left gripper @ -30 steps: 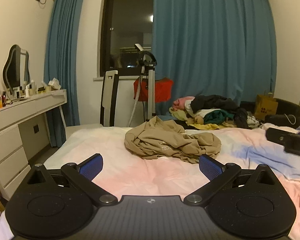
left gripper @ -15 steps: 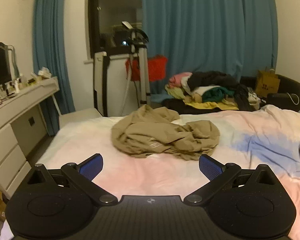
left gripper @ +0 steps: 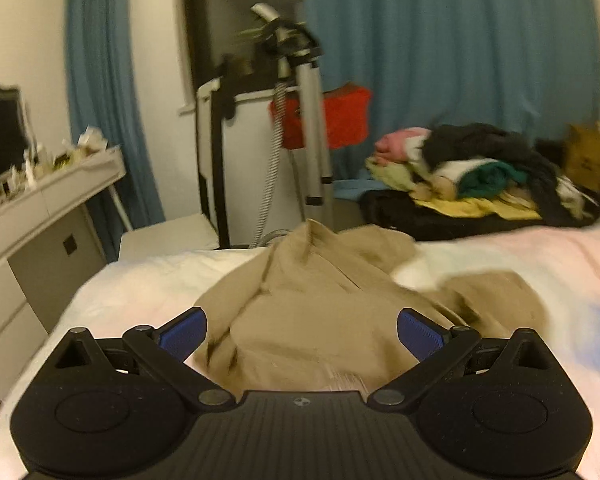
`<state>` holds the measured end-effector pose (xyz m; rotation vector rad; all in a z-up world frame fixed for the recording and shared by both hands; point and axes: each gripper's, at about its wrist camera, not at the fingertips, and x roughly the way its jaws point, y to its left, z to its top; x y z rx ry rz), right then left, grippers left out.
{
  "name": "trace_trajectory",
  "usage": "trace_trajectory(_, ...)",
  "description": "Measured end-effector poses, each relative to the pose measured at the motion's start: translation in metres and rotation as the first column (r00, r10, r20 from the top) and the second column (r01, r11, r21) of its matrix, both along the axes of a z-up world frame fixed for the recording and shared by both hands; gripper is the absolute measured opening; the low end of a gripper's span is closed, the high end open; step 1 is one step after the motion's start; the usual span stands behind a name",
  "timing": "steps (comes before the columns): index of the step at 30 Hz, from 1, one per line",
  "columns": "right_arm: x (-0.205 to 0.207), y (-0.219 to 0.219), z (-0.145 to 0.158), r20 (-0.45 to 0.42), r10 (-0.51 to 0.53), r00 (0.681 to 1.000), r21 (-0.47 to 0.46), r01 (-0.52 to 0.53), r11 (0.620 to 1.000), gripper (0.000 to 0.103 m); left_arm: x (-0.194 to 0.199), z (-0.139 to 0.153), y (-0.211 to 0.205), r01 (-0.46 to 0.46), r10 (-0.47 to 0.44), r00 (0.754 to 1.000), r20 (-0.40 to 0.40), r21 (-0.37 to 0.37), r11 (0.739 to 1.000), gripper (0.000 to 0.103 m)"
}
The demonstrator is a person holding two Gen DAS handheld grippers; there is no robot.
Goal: Fold clothes
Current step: 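Lower the left gripper onto the tan T-shirt and close on its fabric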
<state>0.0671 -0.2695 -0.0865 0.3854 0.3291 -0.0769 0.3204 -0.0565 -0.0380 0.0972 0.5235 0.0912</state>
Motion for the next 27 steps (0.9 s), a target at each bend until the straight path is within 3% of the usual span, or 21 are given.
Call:
trace_trajectory(6, 0.051, -0.002, -0.042, -0.029, -0.046, 0.999, -0.013, 0.046, 0.999, 0.103, 0.104, -0.022, 0.035, -0.039, 0.040, 0.999, 0.002, -0.074, 0.996, 0.094)
trace_trajectory(9, 0.073, -0.002, -0.061, -0.039, -0.068, 0.997, -0.016, 0.068, 0.998, 0.103, 0.138, -0.034, 0.044, -0.018, 0.017, 1.000, -0.019, -0.079, 0.997, 0.078)
trace_trajectory(11, 0.084, 0.001, -0.071, -0.039, -0.064, 0.997, -0.019, 0.063, 0.998, 0.103, 0.148, -0.039, 0.050, 0.014, -0.016, 1.000, -0.020, -0.081, 0.997, 0.047)
trace_trajectory(12, 0.089, 0.002, -0.076, -0.039, -0.062, 0.997, -0.021, 0.061, 0.998, 0.103, 0.151, -0.040, 0.053, 0.030, -0.031, 0.999, -0.010, -0.086, 0.996, 0.041)
trace_trajectory(14, 0.096, 0.006, -0.082, -0.034, -0.056, 0.998, -0.027, 0.055, 0.998, 0.103, 0.144, -0.036, 0.055, 0.063, -0.063, 0.998, 0.002, -0.096, 0.993, 0.006)
trace_trajectory(15, 0.098, 0.008, -0.083, -0.029, -0.052, 0.998, -0.029, 0.051, 0.998, 0.103, 0.141, -0.035, 0.056, 0.079, -0.079, 0.997, 0.008, -0.100, 0.992, 0.006)
trace_trajectory(21, 0.090, 0.013, -0.073, 0.042, -0.039, 0.998, -0.046, 0.041, 0.998, 0.103, 0.042, 0.014, 0.043, 0.252, -0.238, 0.961, 0.143, -0.085, 0.964, 0.005)
trace_trajectory(27, 0.065, 0.015, -0.053, 0.093, -0.029, 0.995, -0.029, 0.031, 0.999, 0.103, -0.096, 0.049, 0.028, 0.344, -0.314, 0.909, 0.273, -0.072, 0.936, 0.005)
